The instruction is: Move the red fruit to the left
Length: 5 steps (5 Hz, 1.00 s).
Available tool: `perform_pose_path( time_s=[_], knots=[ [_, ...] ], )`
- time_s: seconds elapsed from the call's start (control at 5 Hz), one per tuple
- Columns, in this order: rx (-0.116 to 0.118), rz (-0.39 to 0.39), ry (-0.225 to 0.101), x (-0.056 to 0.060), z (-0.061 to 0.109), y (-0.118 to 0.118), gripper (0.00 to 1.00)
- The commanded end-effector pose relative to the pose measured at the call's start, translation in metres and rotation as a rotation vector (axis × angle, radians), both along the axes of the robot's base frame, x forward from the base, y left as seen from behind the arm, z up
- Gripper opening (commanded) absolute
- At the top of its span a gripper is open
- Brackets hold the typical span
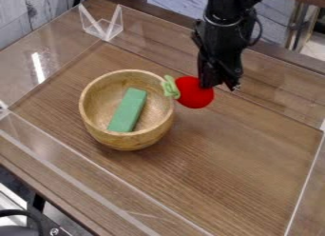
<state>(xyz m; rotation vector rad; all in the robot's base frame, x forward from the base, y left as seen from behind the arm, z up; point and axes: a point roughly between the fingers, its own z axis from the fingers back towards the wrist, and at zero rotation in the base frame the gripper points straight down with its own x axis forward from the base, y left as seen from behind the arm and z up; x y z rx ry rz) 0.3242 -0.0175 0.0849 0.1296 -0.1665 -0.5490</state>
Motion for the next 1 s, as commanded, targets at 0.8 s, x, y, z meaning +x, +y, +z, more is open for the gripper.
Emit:
perform_pose_path(
  time_s=[0.8],
  knots=[
    [0.005,-0.13,0.02,0.036,-0.016,0.011,0.0]
  ],
)
